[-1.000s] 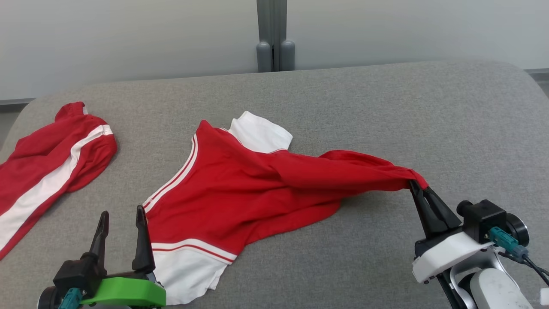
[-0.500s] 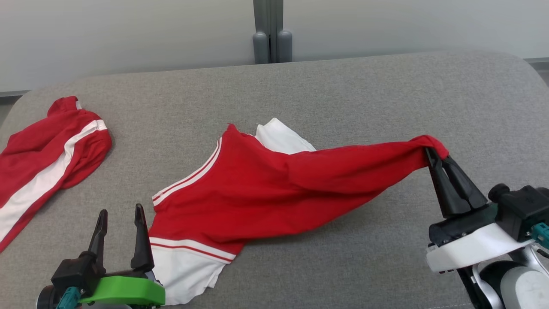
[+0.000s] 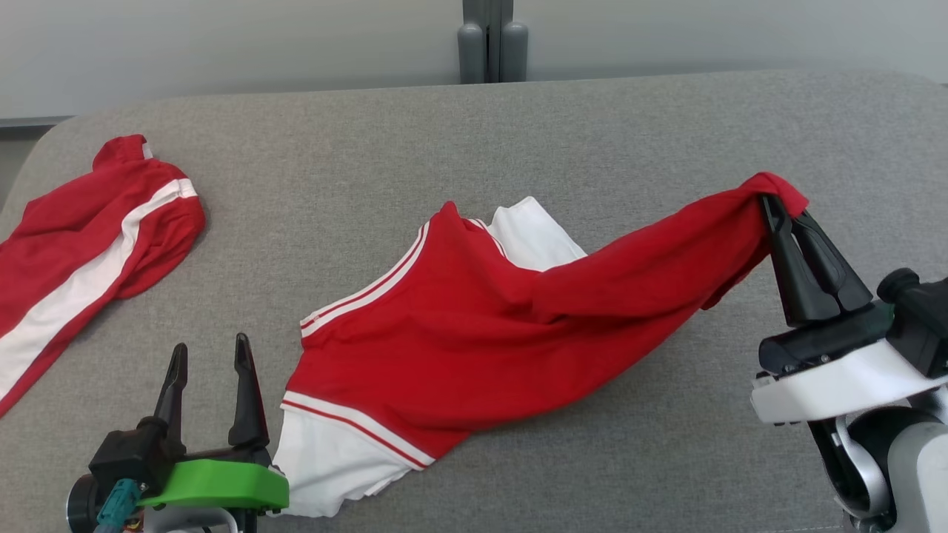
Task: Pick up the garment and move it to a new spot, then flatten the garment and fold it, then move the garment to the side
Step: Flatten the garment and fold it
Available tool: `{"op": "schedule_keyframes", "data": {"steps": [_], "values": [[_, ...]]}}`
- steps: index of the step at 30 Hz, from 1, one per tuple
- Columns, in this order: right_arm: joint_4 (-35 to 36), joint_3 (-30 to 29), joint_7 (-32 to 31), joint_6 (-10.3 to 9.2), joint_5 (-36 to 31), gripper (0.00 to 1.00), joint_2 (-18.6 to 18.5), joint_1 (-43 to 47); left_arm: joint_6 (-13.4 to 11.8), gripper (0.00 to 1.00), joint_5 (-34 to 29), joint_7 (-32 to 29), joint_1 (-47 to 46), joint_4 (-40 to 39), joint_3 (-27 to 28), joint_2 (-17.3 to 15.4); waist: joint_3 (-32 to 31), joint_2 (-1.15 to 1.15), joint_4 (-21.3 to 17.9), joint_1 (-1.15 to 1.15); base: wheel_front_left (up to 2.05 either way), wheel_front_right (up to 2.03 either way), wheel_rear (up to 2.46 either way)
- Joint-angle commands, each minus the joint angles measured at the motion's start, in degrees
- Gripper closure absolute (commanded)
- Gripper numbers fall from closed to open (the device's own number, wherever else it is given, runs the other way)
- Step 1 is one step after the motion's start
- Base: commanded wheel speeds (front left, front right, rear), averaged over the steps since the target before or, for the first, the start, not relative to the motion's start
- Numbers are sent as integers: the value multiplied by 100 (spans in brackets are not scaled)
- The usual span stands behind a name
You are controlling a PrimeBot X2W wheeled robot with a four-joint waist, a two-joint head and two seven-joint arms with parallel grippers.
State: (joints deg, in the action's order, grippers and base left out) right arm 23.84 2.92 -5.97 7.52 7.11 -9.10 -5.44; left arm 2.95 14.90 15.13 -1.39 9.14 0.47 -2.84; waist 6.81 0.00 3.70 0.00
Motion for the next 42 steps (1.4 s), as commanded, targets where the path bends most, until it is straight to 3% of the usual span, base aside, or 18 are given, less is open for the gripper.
{"op": "schedule_keyframes", "data": {"steps": [1,14,28,31,36,37,42], "values": [[-114,-13,56,-6,-33,100,-38,-175,-19,0,43,2,-121,-3,-14,-10,114,0,99,0,0,0,0],[-2232,590,613,-7,-162,100,-525,-2344,27,0,157,2,-592,170,-410,-10,536,0,708,0,0,0,0],[-5615,1219,1422,-8,-227,100,-238,-4677,-98,0,455,1,-935,206,-930,-10,951,0,1274,0,0,0,0],[-6540,1256,1673,-8,-247,100,-151,-5170,-140,0,500,2,-1042,193,-1079,-10,1048,0,1367,0,0,0,0],[-7419,1157,1965,-8,-317,100,-104,-5671,-167,0,561,2,-1159,201,-1246,-10,1158,0,1467,0,0,0,0],[-7637,1152,1991,-8,-331,0,-82,-5713,-177,0,563,1,-1178,209,-1284,-10,1167,0,1486,0,0,0,0],[-8284,1153,2083,-8,-344,0,-28,-5907,-235,0,583,2,-1160,227,-1343,-10,1105,0,1436,0,0,0,0]]}}
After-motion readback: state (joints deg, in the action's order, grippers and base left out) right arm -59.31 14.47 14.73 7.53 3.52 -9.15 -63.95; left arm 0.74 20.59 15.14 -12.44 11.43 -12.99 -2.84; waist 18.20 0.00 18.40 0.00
